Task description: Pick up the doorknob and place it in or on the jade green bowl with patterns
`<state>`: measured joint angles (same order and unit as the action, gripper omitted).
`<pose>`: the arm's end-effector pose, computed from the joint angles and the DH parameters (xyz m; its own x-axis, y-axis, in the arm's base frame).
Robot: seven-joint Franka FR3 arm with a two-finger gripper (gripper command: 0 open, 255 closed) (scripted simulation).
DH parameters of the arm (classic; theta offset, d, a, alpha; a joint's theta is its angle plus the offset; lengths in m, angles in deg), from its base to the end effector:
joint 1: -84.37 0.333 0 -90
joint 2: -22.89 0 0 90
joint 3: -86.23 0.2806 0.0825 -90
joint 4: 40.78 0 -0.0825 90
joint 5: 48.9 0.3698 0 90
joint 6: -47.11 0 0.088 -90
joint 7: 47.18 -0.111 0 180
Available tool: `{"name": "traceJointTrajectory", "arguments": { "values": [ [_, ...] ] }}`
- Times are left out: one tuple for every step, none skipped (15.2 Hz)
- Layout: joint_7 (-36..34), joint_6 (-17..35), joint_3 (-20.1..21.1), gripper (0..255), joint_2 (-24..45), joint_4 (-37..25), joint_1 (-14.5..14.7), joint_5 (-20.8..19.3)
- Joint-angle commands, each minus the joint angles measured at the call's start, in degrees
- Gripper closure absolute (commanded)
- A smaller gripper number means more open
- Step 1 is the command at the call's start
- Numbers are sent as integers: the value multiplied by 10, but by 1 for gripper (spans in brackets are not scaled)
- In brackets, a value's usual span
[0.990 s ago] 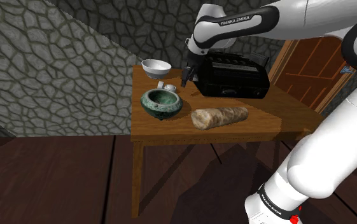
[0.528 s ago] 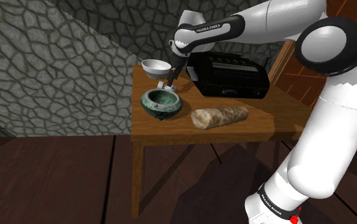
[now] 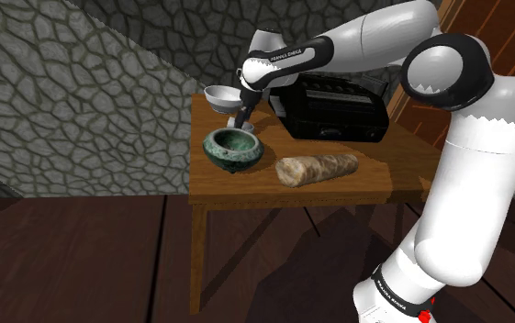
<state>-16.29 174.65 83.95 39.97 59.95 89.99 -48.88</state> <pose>0.6312 0.0385 0.3830 0.8134 0.5647 0.1394 0.5564 -0.8253 0.0966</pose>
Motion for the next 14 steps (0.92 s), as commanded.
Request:
{"name": "traceJointTrajectory", "arguments": {
  "values": [
    [-1,10,0,0,5,4,1,0],
    [-1,10,0,0,5,4,1,0],
    [-1,10,0,0,5,4,1,0],
    [-1,10,0,0,5,4,1,0],
    [-1,10,0,0,5,4,1,0],
    [-1,10,0,0,5,4,1,0],
    [-1,10,0,0,5,4,1,0],
    [-1,10,0,0,5,4,1,0],
    [-1,10,0,255,5,4,1,0],
    [-1,10,0,255,5,4,1,0],
    [-1,10,0,255,5,4,1,0],
    [-1,10,0,255,6,3,1,0],
    [-1,10,0,255,6,3,1,0],
    [-1,10,0,255,6,3,1,0]
  ]
}}
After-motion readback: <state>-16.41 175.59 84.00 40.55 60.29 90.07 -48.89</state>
